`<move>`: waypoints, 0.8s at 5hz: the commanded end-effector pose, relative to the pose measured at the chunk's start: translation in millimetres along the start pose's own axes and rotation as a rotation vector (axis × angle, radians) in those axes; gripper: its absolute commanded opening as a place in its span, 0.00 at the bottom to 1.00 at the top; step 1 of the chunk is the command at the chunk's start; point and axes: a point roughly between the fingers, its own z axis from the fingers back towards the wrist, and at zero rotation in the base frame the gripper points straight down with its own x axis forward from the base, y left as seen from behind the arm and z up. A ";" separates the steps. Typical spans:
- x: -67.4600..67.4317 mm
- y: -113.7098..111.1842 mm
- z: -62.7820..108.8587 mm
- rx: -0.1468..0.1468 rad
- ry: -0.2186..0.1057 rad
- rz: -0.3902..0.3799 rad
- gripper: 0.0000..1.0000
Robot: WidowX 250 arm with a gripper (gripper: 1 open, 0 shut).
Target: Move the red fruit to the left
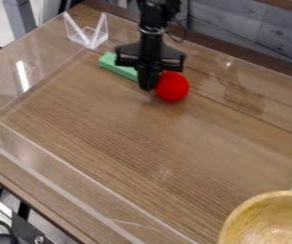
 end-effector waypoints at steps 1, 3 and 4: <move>24.1 18.7 35.1 -0.050 -0.082 0.005 0.00; 27.0 22.1 31.3 -0.093 -0.095 -0.060 0.00; 24.9 25.0 32.9 -0.094 -0.097 -0.040 0.00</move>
